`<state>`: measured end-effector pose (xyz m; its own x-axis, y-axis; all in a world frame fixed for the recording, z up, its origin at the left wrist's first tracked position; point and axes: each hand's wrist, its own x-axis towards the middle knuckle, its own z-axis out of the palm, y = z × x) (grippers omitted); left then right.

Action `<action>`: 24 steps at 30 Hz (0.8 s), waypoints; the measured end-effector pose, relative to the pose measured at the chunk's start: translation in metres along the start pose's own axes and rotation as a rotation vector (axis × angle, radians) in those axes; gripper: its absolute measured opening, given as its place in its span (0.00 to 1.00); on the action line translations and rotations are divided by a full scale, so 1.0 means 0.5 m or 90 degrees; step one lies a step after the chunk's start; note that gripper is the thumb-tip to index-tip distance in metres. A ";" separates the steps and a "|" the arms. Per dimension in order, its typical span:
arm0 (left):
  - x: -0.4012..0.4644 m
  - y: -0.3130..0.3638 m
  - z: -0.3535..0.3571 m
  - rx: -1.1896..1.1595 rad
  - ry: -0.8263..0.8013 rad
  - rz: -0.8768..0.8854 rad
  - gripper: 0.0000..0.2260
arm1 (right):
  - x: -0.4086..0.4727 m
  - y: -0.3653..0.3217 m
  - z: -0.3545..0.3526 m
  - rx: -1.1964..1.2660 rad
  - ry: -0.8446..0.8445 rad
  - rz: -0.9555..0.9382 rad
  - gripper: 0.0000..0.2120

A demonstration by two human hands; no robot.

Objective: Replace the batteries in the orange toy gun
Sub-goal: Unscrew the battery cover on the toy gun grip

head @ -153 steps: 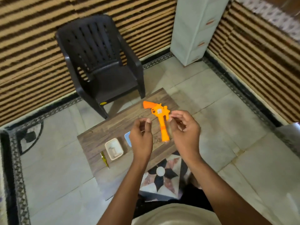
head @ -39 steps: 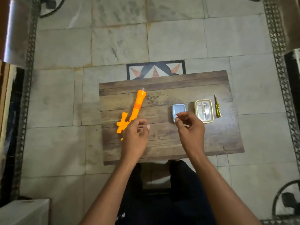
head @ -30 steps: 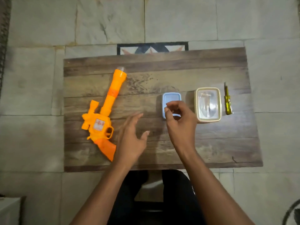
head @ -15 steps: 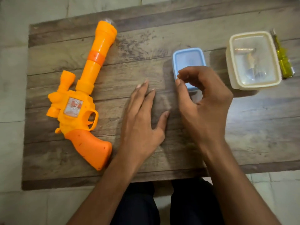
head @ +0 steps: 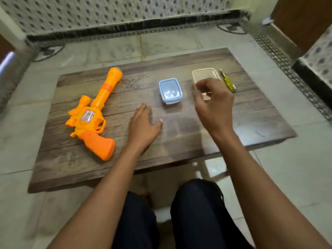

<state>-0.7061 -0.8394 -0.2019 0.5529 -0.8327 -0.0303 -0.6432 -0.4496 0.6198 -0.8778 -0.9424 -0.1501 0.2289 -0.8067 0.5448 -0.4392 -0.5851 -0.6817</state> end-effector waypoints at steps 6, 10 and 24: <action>-0.023 0.003 0.006 0.061 0.003 0.022 0.28 | 0.033 0.124 -0.096 -0.137 -0.013 0.130 0.18; -0.015 -0.006 0.006 0.018 0.003 0.019 0.28 | 0.094 0.209 -0.099 -0.186 -0.109 0.179 0.22; -0.041 -0.011 -0.025 -0.019 0.114 0.076 0.14 | 0.076 0.238 -0.060 -0.251 0.135 0.151 0.05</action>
<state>-0.7072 -0.8158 -0.1950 0.5612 -0.8072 0.1827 -0.6948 -0.3396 0.6340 -0.9473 -1.0402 -0.1962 -0.0803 -0.8547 0.5128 -0.7615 -0.2794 -0.5848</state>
